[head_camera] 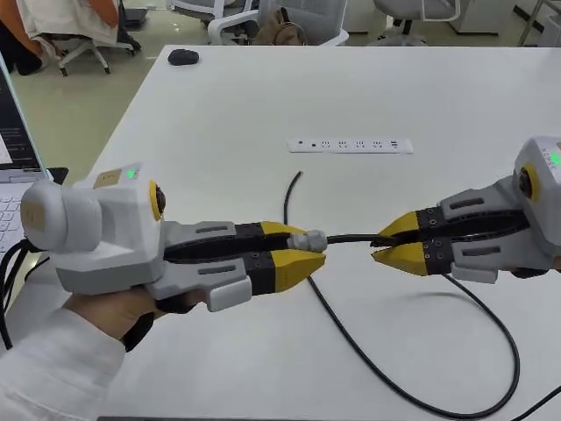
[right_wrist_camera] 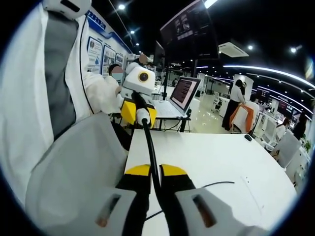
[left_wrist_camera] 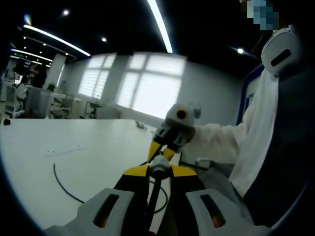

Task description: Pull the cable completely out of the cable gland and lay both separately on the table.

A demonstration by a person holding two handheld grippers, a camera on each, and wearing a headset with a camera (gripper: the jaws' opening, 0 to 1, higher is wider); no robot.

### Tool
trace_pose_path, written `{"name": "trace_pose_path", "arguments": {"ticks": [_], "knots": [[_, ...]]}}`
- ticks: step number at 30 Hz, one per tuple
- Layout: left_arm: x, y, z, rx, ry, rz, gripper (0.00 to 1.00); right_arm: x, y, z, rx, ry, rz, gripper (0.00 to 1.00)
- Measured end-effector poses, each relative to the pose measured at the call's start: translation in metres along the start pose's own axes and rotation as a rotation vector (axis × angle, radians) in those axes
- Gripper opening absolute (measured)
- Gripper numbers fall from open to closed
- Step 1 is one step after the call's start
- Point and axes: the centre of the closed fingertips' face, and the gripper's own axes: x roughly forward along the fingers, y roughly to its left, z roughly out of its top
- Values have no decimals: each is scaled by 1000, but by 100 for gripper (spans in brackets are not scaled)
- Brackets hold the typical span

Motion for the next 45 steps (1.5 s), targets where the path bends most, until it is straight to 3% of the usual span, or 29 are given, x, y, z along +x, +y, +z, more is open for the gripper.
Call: {"name": "trace_pose_path", "arguments": {"ticks": [23, 28, 37, 45], "knots": [[-1, -5, 0, 17, 7, -10, 17, 4, 3, -4, 37, -2, 2, 7], [1, -6, -2, 21, 15, -12, 17, 8, 5, 11, 40, -52, 1, 13], [4, -8, -4, 34, 34, -19, 17, 17, 15, 40, -28, -101, 51, 13], [3, -8, -4, 33, 31, -17, 17, 21, 19, 41, -41, -99, 81, 6]]}}
